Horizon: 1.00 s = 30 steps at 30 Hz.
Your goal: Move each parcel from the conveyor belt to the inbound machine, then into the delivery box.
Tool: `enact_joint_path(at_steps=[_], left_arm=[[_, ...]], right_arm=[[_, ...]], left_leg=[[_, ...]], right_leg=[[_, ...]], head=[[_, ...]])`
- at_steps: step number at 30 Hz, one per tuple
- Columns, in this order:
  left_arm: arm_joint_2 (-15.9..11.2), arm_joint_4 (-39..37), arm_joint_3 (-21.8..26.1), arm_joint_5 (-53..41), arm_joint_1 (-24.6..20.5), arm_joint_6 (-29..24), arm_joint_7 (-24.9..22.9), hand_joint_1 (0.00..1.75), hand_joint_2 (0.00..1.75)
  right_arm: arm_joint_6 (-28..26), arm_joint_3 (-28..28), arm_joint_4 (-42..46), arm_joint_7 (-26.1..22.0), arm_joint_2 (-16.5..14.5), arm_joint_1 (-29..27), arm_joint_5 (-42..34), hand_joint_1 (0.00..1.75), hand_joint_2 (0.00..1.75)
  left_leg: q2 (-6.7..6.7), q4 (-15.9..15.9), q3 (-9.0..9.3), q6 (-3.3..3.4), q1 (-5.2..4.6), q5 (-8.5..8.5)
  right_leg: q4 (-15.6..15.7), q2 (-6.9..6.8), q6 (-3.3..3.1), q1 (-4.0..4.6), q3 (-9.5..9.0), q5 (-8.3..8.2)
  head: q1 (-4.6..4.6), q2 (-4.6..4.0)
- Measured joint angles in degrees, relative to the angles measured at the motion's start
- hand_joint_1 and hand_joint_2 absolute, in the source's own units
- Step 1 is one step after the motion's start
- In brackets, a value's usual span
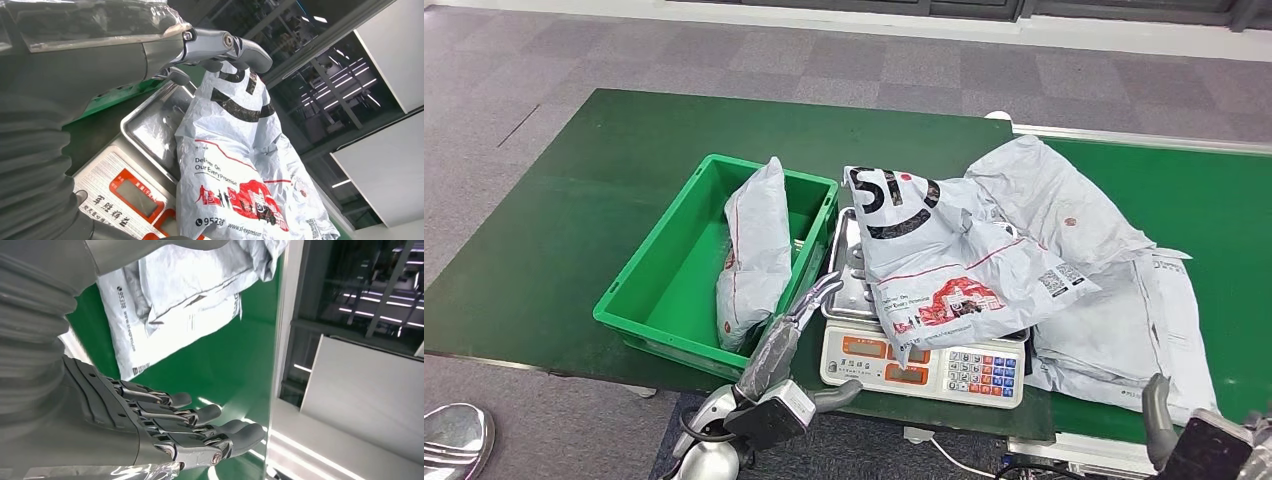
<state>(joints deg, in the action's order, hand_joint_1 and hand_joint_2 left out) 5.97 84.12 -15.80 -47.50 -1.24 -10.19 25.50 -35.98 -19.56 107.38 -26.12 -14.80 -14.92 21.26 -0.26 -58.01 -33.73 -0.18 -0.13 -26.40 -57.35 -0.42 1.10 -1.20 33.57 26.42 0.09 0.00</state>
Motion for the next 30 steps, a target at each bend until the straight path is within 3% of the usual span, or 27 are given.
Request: enact_joint_path(at_steps=[11,30], left_arm=[[0.0,-0.1,0.0,0.2,0.0,0.1,0.4,0.00,1.75],[0.0,0.1,0.0,0.1,0.2,1.4,0.9,0.00,1.75]], right_arm=[[0.5,0.8,0.0,-3.9,0.0,0.0,2.4,0.00,1.75],[3.8,5.6,0.0,-4.4,0.7,-0.6,10.7,0.00,1.75]], left_leg=[[0.00,0.0,0.00,0.00,0.00,0.00],[0.00,0.0,0.00,0.00,0.00,0.00]], right_leg=[[0.0,0.00,0.00,0.00,0.00,0.00],[0.0,0.00,0.00,0.00,-0.01,0.00]], head=[[0.00,0.00],[0.00,0.00]])
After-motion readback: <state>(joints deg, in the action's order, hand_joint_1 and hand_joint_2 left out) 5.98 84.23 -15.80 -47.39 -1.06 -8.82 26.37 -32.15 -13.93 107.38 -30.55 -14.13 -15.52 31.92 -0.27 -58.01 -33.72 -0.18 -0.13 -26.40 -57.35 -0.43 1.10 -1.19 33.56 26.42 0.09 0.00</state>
